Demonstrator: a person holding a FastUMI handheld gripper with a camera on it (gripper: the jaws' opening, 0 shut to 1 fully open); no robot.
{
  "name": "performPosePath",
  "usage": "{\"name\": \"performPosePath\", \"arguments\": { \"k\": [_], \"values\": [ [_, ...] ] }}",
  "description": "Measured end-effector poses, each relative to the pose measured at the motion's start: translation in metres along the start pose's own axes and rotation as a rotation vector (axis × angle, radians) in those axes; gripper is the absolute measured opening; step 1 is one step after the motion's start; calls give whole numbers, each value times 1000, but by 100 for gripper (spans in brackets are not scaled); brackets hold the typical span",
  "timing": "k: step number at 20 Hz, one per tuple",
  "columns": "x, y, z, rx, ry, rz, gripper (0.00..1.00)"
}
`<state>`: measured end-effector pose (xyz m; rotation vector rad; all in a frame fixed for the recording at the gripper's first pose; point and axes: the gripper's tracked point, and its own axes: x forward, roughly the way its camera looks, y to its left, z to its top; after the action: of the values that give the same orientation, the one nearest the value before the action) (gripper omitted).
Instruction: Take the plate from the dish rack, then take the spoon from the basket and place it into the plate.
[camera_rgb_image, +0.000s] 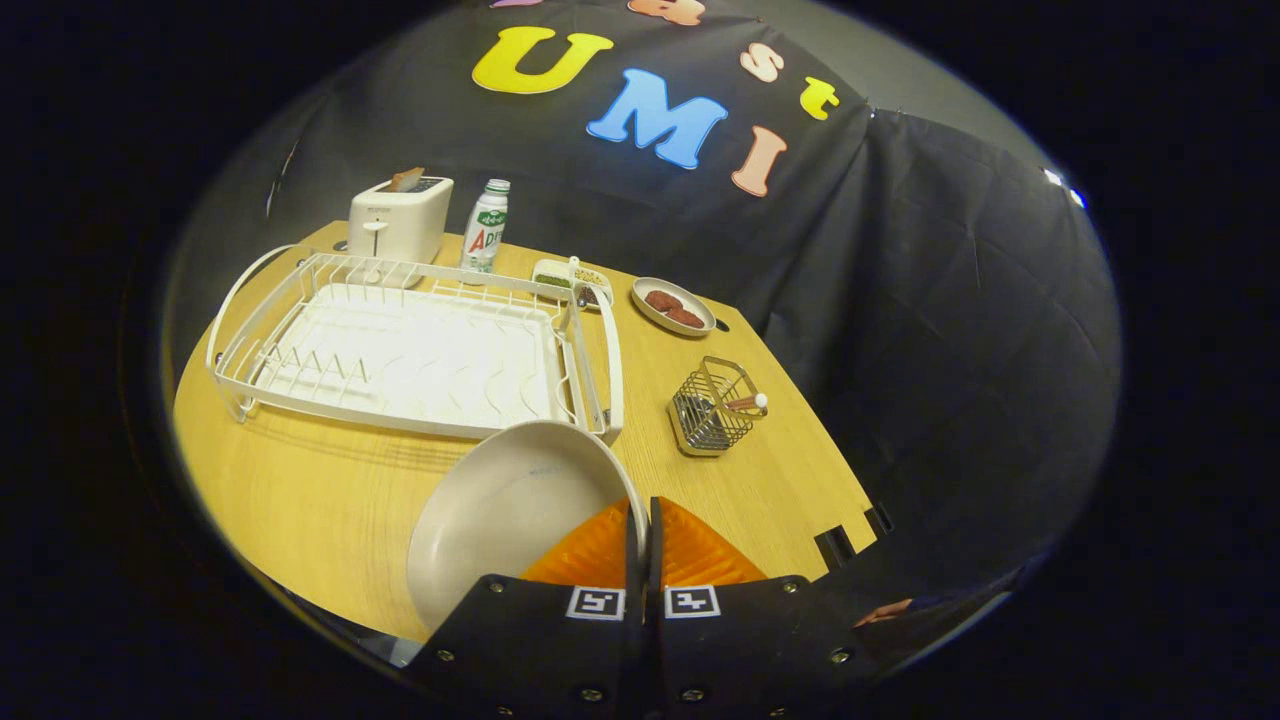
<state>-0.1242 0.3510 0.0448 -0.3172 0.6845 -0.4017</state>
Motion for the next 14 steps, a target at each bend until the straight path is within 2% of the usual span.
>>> {"name": "performPosePath", "arguments": {
  "k": [9,14],
  "values": [
    [31,-11,-28,14,90,12,1],
    [35,-27,-26,13,94,-40,3]
  ]
}}
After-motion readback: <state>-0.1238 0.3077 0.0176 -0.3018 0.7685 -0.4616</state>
